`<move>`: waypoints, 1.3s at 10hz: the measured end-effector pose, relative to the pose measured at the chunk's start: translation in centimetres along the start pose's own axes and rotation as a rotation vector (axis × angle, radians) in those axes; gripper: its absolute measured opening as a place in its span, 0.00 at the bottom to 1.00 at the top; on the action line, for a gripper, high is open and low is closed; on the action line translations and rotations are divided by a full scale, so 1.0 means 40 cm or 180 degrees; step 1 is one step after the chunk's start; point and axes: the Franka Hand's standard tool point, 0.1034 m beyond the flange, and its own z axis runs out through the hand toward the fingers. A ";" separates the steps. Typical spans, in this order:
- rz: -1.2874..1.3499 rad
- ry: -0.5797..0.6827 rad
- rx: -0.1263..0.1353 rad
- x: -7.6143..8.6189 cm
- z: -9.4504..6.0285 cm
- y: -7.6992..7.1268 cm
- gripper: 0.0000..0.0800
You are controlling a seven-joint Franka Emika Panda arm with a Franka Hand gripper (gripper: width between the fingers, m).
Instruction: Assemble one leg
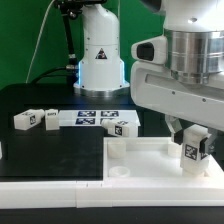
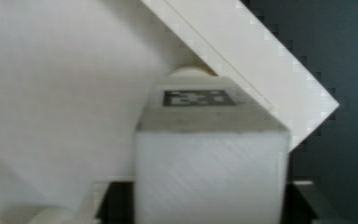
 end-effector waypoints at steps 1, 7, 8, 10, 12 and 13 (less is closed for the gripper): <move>-0.0136 -0.0003 -0.0002 -0.001 0.000 -0.001 0.48; -0.2090 0.0028 -0.0050 -0.027 -0.004 -0.022 0.81; -0.2307 0.0032 -0.0052 -0.030 -0.006 -0.025 0.81; -0.2917 0.0047 -0.0084 -0.034 -0.007 -0.028 0.81; -0.3483 0.0045 -0.0099 -0.029 -0.008 -0.025 0.81; -0.3843 0.0047 -0.0123 -0.025 -0.008 -0.022 0.81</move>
Offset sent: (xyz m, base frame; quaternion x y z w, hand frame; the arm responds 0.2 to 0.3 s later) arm -0.0040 0.0112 0.0025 0.0000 -0.0089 -0.3096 0.9508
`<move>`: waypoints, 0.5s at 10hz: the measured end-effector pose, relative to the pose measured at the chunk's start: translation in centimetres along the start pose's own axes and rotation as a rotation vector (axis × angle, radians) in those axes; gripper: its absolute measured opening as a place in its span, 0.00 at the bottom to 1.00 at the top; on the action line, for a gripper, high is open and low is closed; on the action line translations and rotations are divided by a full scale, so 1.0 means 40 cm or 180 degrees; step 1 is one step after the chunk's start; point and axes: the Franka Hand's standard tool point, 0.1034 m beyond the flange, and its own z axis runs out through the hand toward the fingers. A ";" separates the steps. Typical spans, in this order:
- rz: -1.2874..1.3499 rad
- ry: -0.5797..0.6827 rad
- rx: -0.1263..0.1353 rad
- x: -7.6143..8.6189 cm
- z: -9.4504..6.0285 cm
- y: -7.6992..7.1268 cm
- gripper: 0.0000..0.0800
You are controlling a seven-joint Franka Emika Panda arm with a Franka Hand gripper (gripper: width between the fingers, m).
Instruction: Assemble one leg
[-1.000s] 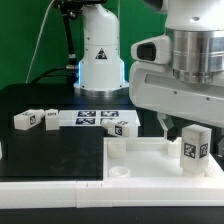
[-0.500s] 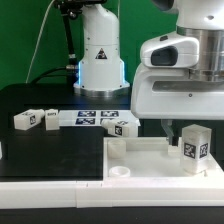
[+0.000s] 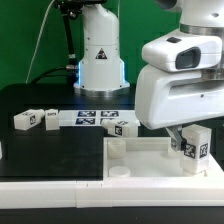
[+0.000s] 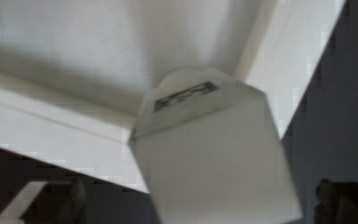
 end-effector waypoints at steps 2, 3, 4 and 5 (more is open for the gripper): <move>-0.0478 -0.0005 -0.0013 -0.001 0.000 0.003 0.81; -0.0809 -0.0011 -0.0024 -0.002 0.001 0.006 0.81; -0.0724 -0.0011 -0.0021 -0.002 0.001 0.006 0.64; -0.0719 -0.0011 -0.0022 -0.002 0.001 0.007 0.64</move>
Offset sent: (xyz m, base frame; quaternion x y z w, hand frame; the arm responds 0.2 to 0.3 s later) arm 0.0000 0.0000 0.0000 0.0000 0.0000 0.0000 1.0000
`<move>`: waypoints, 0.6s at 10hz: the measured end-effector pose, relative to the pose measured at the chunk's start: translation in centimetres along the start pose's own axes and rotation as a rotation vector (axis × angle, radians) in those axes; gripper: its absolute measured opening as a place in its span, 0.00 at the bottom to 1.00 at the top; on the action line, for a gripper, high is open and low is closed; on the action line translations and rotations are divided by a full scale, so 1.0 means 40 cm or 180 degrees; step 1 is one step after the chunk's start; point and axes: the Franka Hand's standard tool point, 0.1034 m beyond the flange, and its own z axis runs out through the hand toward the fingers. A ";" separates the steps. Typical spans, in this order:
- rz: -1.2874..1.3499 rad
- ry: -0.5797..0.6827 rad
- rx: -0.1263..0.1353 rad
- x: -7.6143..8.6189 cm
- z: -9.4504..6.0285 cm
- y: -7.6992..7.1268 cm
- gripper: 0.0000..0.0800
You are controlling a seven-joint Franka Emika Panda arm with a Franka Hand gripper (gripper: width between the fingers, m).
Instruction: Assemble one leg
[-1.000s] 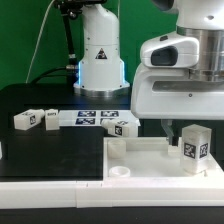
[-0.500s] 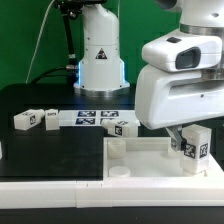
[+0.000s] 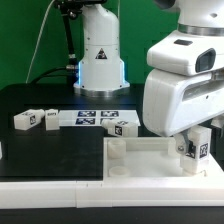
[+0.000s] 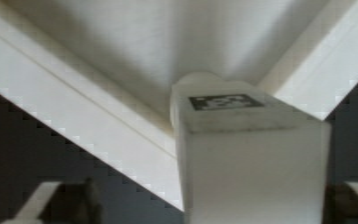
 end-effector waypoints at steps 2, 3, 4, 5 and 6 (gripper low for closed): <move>0.0011 -0.0002 0.0004 0.000 0.001 -0.001 0.36; 0.0117 -0.0002 0.0003 0.000 0.001 -0.001 0.36; 0.0116 -0.0003 0.0003 -0.001 0.001 -0.001 0.36; 0.0155 -0.0001 0.0008 -0.001 0.002 -0.001 0.36; 0.0579 0.0005 0.0040 -0.002 0.004 0.001 0.36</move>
Offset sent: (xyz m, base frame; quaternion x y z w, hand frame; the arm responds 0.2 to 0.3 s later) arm 0.0000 0.0000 0.0000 0.0000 0.0000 0.0000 1.0000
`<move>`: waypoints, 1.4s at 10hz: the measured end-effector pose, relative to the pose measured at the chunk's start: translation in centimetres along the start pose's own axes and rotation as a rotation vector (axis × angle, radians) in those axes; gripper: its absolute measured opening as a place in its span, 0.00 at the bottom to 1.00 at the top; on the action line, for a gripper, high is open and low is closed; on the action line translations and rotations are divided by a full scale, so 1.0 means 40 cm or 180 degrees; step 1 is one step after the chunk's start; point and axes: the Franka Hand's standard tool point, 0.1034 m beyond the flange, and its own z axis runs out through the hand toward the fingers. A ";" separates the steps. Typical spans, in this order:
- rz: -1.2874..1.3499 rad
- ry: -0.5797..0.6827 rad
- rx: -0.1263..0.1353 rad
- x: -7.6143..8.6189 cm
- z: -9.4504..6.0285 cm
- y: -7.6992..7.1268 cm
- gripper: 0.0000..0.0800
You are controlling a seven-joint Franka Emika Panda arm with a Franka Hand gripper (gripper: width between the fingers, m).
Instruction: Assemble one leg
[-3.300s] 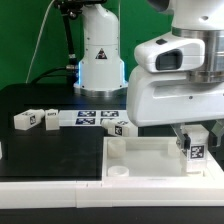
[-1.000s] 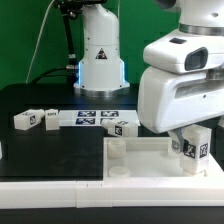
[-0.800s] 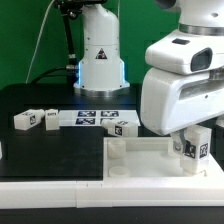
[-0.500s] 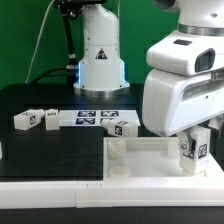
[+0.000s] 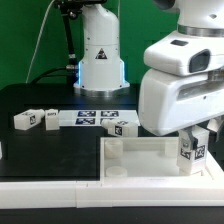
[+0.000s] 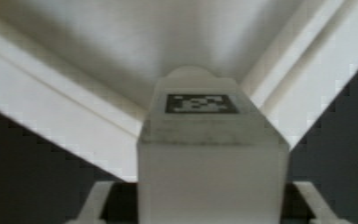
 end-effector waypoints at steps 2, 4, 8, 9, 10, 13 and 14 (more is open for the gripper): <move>0.0784 0.0008 0.0012 -0.002 0.000 0.008 0.36; 0.1608 0.0031 0.0056 -0.004 0.003 0.015 0.36; 0.3315 0.0115 0.0109 -0.004 0.003 0.025 0.36; 0.3745 0.0099 0.0103 -0.007 0.004 0.028 0.36; 0.4053 0.0082 0.0101 -0.009 0.005 0.030 0.36; 0.4366 0.0057 0.0091 -0.014 0.007 0.032 0.38; 0.4259 0.0069 0.0094 -0.012 0.007 0.031 0.59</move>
Offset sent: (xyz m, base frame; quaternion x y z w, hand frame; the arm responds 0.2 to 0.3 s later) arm 0.0029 -0.0113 -0.0017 0.0044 0.0093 0.3214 0.9469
